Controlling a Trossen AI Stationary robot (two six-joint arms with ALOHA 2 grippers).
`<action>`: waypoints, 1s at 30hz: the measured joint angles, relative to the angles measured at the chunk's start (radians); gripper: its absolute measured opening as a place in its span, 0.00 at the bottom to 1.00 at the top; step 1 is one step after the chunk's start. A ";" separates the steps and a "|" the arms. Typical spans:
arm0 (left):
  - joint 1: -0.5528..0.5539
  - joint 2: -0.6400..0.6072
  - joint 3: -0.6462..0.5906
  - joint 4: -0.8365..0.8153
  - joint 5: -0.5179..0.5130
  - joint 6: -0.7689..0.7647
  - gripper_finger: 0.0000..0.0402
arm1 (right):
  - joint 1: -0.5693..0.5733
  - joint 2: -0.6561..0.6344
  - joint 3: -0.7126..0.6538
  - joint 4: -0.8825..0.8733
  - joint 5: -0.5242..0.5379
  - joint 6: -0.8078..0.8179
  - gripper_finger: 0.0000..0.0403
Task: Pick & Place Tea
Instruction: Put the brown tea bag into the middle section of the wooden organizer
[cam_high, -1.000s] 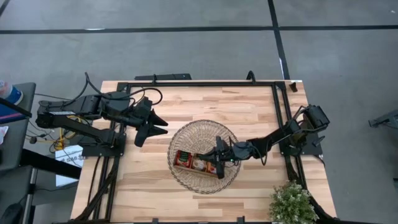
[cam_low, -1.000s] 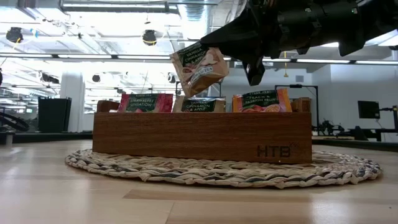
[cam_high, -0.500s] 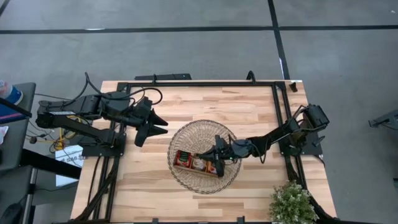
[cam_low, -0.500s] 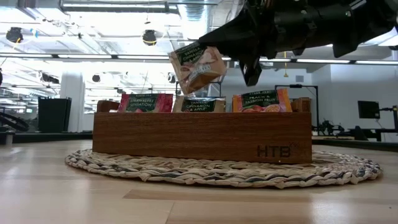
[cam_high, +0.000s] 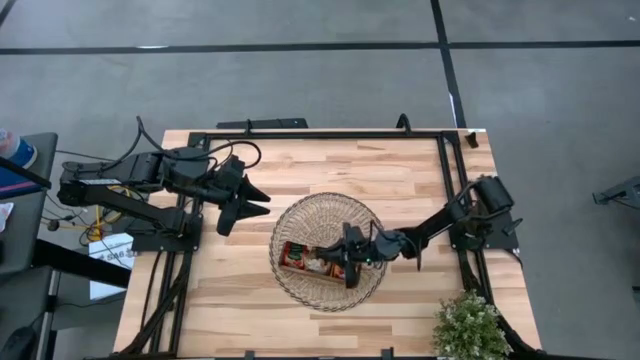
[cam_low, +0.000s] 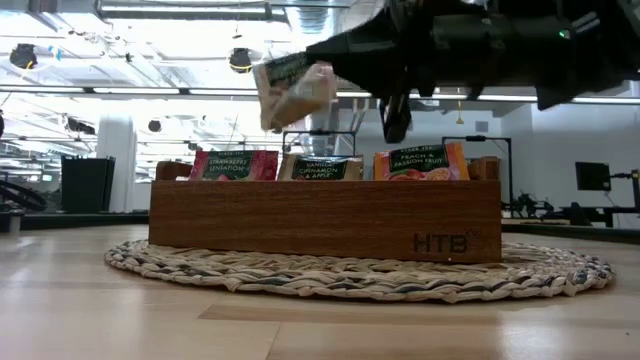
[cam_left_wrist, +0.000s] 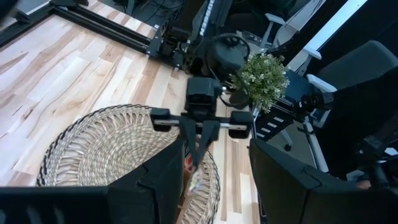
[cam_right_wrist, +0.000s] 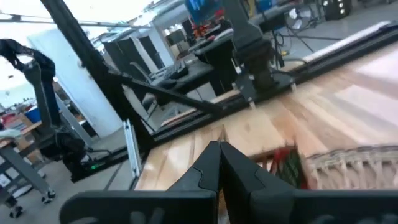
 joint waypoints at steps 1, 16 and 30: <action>0.000 0.000 0.000 0.000 0.000 0.000 0.43 | 0.005 0.016 0.005 0.023 0.014 0.001 0.00; 0.000 0.000 0.000 -0.005 0.000 0.007 0.43 | 0.024 0.104 0.008 0.021 0.060 -0.010 0.00; 0.000 0.015 -0.001 -0.007 0.000 0.007 0.43 | 0.017 0.134 0.016 0.006 0.085 -0.123 0.00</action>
